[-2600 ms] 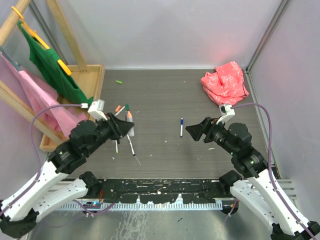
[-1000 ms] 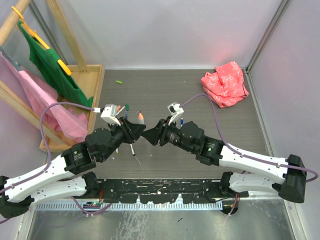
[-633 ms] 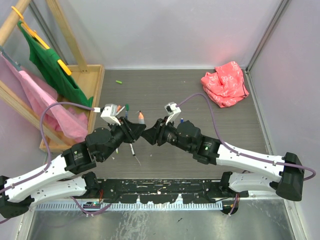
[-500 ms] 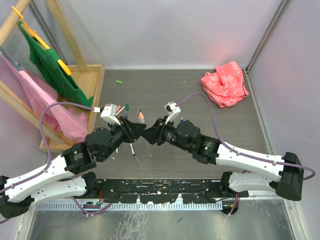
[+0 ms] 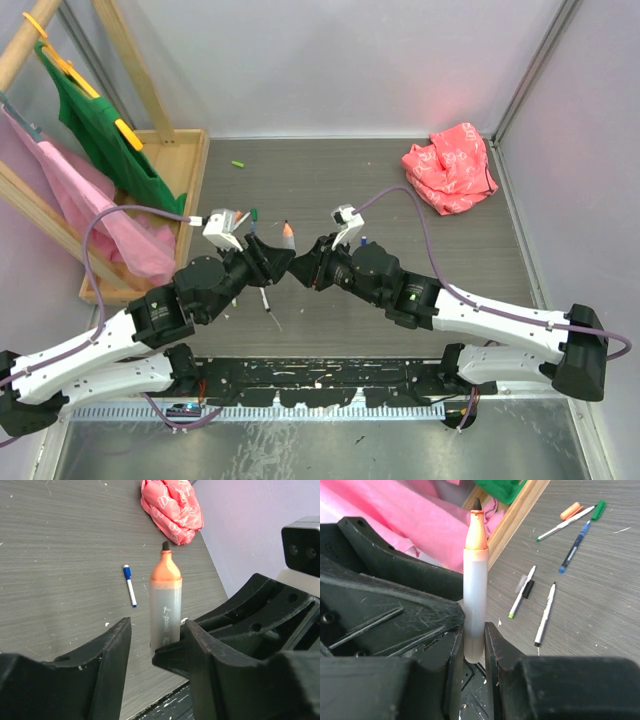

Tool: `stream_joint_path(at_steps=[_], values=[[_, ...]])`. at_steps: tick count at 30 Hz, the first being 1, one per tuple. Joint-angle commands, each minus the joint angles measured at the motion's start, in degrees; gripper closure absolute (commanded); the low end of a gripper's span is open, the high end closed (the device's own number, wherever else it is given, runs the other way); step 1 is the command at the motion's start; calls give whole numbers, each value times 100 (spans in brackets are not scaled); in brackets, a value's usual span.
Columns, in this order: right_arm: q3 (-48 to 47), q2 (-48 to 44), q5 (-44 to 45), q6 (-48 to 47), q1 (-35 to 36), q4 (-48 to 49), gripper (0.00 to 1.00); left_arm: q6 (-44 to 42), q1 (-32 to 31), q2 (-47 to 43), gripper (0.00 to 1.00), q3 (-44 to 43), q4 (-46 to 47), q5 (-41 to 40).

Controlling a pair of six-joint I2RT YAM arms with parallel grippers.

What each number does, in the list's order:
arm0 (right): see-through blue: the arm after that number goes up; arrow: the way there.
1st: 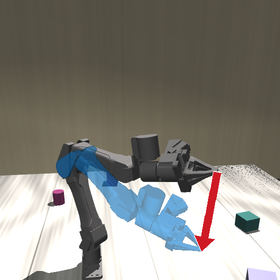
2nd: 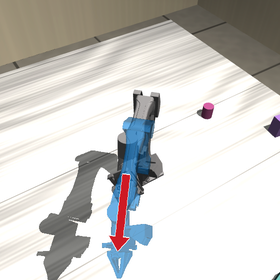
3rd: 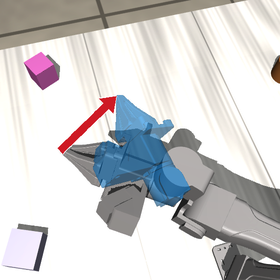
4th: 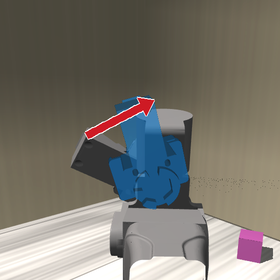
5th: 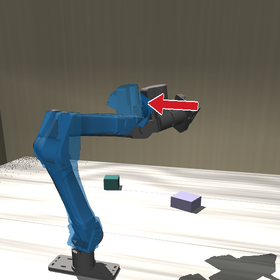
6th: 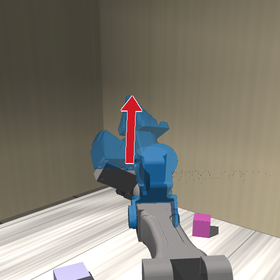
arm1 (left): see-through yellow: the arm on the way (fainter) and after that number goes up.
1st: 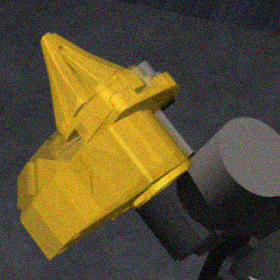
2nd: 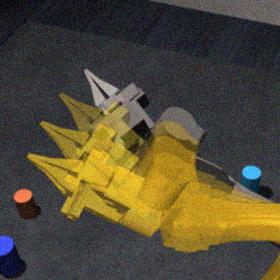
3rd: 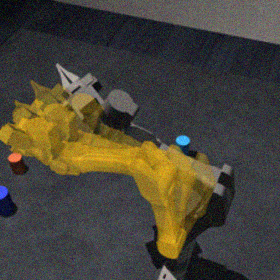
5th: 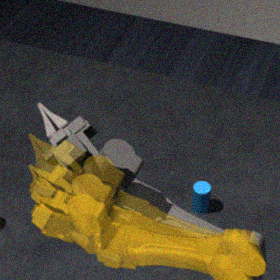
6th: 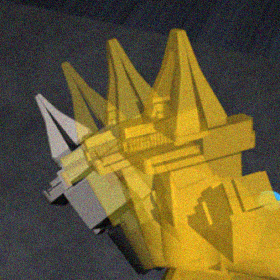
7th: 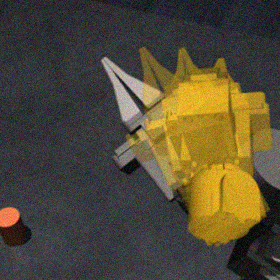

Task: Insert the pens into the pen caps
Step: Pick up the pen from the center of the board, then pick up the pen cap from the center of the board.

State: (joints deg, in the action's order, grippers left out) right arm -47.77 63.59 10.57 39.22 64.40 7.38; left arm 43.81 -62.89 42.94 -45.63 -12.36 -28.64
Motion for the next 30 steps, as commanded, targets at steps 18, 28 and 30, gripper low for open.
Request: stream_joint_path(at_steps=[18,28,30], values=[[1261,-1853,1162,803,-15,-1177,100,-1447,2571,424,30,-573,-1135,1102],[1529,-2585,1065,805,-15,-1843,100,-1468,3813,1988,42,-1016,-1462,1541],[1533,-2670,1018,782,-15,-1947,100,-1558,3971,2384,43,-1247,-1569,1576]])
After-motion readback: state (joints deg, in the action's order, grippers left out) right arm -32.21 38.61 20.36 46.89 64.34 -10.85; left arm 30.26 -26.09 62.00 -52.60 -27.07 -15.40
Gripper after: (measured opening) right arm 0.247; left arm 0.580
